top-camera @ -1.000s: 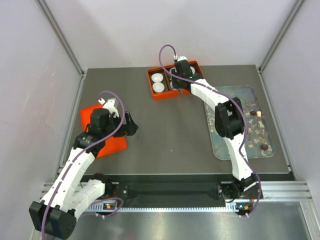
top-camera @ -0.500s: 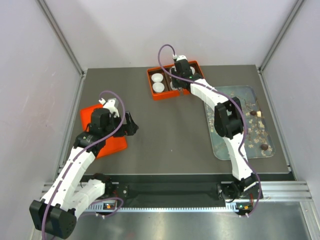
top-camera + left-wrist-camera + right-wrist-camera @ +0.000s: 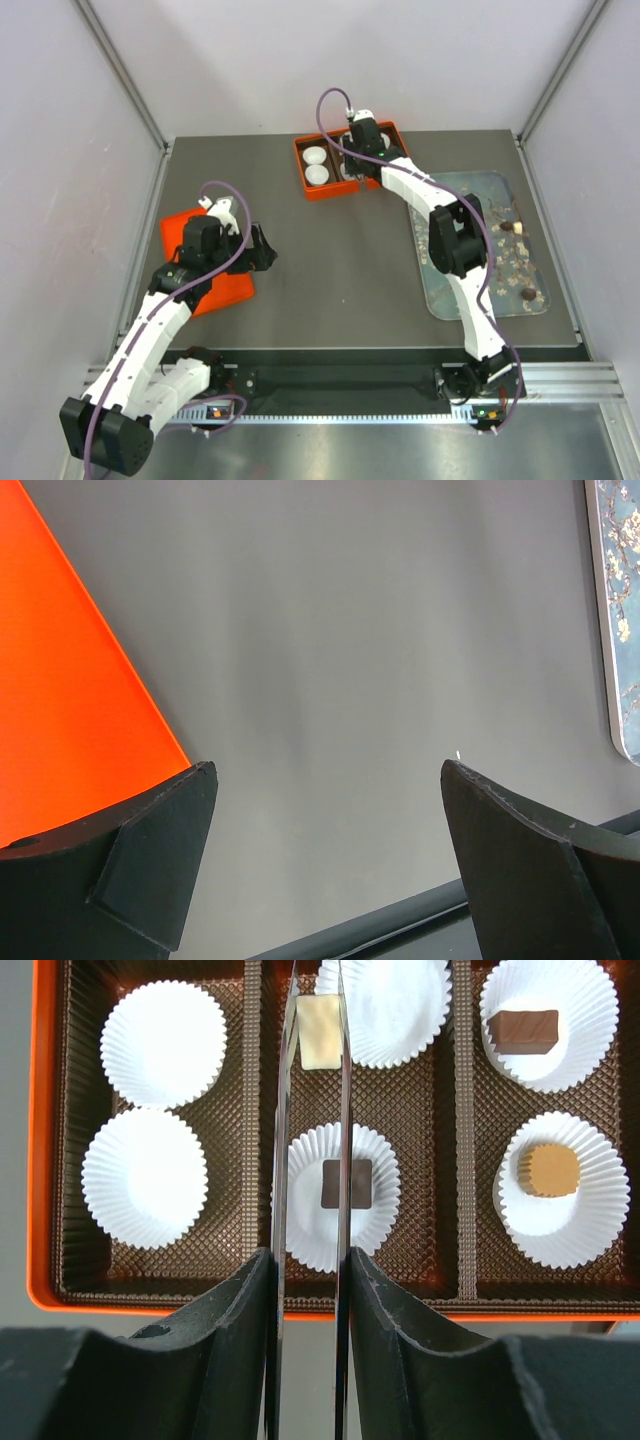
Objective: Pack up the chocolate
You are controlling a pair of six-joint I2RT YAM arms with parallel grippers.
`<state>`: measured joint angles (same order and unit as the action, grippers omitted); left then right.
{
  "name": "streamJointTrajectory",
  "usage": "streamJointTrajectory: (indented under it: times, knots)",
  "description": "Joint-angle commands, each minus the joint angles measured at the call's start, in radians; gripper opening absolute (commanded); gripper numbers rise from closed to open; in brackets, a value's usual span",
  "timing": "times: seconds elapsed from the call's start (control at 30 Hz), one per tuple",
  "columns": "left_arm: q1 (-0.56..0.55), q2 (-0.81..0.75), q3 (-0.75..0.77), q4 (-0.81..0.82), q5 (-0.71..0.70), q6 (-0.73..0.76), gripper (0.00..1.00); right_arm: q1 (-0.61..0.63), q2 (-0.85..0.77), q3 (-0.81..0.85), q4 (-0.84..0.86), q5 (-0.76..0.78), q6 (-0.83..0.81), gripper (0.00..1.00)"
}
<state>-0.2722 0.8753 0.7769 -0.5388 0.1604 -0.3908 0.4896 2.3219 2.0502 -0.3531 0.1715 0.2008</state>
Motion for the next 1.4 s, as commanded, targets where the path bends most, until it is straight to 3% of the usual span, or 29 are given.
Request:
streamJointTrajectory:
  times: [0.0, 1.37]
  knots:
    - [0.007, -0.002, -0.002, 0.031, 0.01, 0.009, 0.98, -0.011, -0.067, 0.038, 0.077, 0.013, -0.011, 0.33]
    - [0.013, 0.001, -0.004, 0.039, 0.025, 0.009, 0.98, -0.029, -0.157, -0.048, 0.12, -0.035, 0.04, 0.33]
